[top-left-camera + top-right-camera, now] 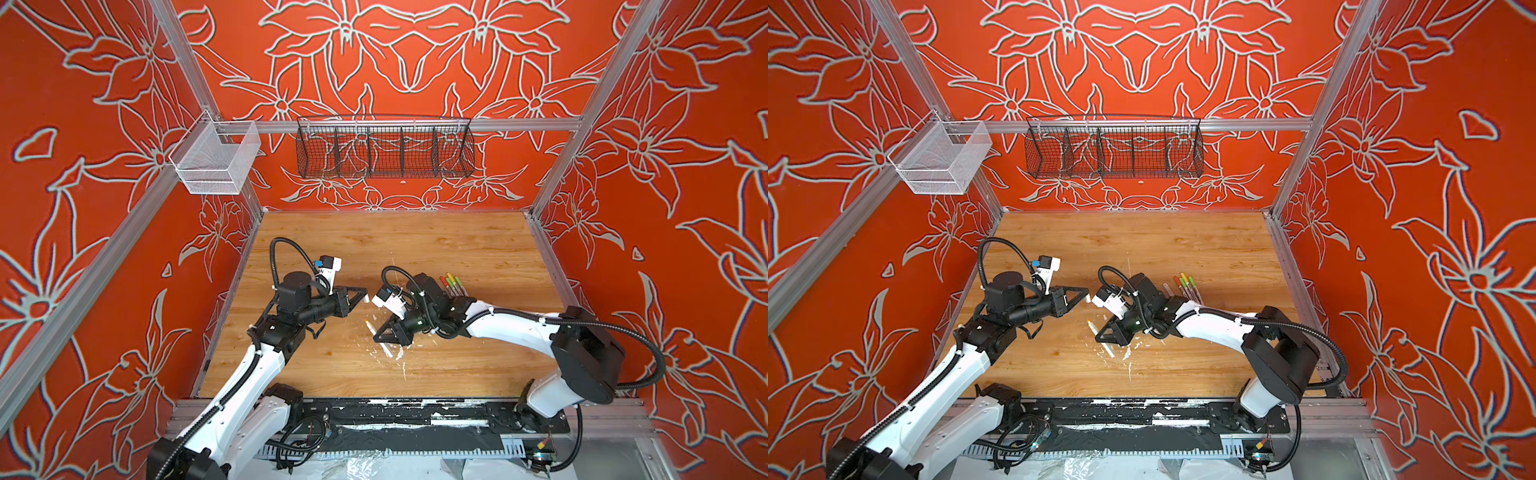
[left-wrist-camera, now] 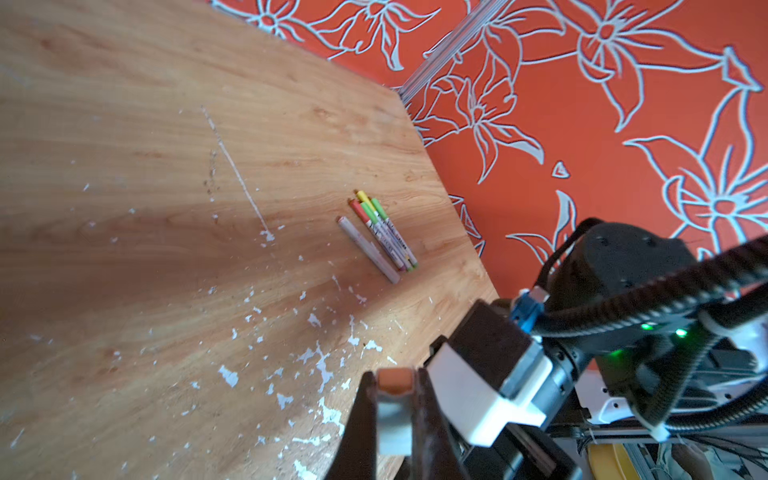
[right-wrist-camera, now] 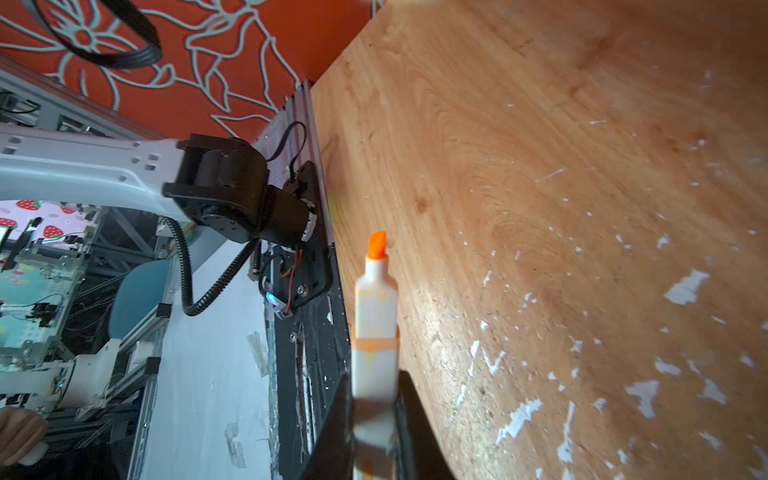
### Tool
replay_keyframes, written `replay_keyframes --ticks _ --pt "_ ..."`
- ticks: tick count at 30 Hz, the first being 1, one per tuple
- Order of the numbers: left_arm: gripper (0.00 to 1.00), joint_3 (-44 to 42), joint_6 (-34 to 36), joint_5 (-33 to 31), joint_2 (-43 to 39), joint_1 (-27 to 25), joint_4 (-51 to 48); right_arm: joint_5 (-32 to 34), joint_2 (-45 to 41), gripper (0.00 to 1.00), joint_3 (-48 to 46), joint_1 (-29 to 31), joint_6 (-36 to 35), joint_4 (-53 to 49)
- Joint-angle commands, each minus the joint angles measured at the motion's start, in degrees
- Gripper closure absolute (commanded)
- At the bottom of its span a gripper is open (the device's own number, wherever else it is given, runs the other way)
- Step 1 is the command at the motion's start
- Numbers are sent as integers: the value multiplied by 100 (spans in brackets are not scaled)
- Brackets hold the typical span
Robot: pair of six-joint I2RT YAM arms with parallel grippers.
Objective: Insert the pens into the pen caps
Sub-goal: 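Lift the cap above the marker tip while the right gripper raises the marker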
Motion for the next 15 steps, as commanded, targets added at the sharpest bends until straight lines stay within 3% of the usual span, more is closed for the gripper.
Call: replay_keyframes --ticks 1,10,15 --pt "100 -149 -112 494 -179 84 707 -251 -129 100 -7 21 182 592" --pt "100 -331 -508 834 -148 198 1257 228 -572 100 -325 -13 276 1004" --pt "100 -522 -1101 1261 -168 599 1950 183 -623 100 -415 -42 258 1224"
